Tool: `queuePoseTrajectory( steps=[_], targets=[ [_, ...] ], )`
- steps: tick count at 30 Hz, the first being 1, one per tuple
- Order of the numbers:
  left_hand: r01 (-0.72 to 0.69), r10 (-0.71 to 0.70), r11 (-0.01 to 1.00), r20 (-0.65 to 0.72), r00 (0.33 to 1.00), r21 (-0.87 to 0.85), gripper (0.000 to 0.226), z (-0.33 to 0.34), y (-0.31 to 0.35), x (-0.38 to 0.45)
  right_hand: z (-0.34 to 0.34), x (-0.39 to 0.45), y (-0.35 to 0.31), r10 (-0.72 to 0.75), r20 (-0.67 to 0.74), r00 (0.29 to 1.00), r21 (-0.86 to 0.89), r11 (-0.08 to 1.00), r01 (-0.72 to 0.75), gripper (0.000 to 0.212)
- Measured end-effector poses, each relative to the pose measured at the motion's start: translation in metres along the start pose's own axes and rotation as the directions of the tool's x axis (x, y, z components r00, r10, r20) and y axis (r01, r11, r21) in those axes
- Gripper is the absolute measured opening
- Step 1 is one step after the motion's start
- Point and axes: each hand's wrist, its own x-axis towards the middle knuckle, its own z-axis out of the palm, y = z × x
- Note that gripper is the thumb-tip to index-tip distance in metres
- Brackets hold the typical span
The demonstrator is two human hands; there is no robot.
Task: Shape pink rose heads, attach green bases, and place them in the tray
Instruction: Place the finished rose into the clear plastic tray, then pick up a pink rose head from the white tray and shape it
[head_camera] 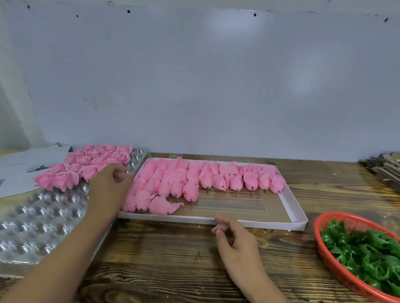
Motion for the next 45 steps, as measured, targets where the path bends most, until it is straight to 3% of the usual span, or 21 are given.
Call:
queuePoseTrajectory(
  steps=[4, 9, 15, 20, 28, 32, 35, 37, 41, 45],
  targets=[
    [-0.062, 0.069, 0.997, 0.155, 0.986, -0.051, 0.017, 0.021, 0.029, -0.038, 0.001, 0.000, 0.000, -0.003, -0.025, 1.000, 0.001, 1.000, 0.003, 0.036],
    [-0.121, 0.128, 0.992, 0.247, 0.961, -0.044, 0.018, 0.045, 0.039, -0.081, -0.002, -0.002, -0.002, -0.016, -0.024, 1.000, -0.025, 1.000, 0.015, 0.033],
    [-0.125, 0.104, 0.990, 0.282, 0.954, 0.060, 0.018, 0.050, 0.018, -0.109, -0.001, -0.007, -0.005, -0.039, -0.010, 0.999, -0.089, 0.995, 0.038, 0.031],
    [-0.199, 0.164, 0.975, 0.284, 0.945, 0.099, 0.005, 0.047, 0.021, -0.112, -0.001, -0.009, -0.007, -0.054, -0.011, 0.998, -0.136, 0.989, 0.052, 0.032],
    [-0.182, 0.139, 0.974, 0.283, 0.949, 0.133, 0.004, 0.048, 0.019, -0.113, -0.002, -0.012, -0.010, -0.067, -0.007, 0.998, -0.176, 0.982, 0.064, 0.031],
    [-0.158, 0.109, 0.975, 0.282, 0.953, 0.156, 0.003, 0.050, 0.016, -0.112, 0.000, -0.009, -0.012, -0.106, 0.043, 0.993, -0.323, 0.940, 0.115, 0.020],
    [-0.075, 0.071, 0.997, 0.236, 0.969, 0.008, 0.008, 0.050, 0.018, -0.110, 0.007, 0.006, -0.025, -0.221, 0.054, 0.974, -0.460, 0.860, 0.221, 0.017],
    [0.059, -0.039, 0.986, 0.126, 0.991, -0.156, 0.018, 0.049, 0.016, -0.105, 0.016, 0.021, -0.039, -0.234, 0.067, 0.970, -0.527, 0.817, 0.233, 0.023],
    [0.300, -0.334, 0.867, -0.018, 0.942, -0.397, 0.037, 0.046, 0.007, -0.094, 0.046, 0.052, -0.062, 0.084, 0.184, 0.979, -0.629, 0.776, 0.052, 0.042],
    [0.353, -0.427, 0.772, -0.020, 0.904, -0.528, 0.047, 0.044, 0.005, -0.090, 0.073, 0.066, -0.067, 0.255, 0.270, 0.929, -0.682, 0.731, -0.002, 0.048]
  ],
)
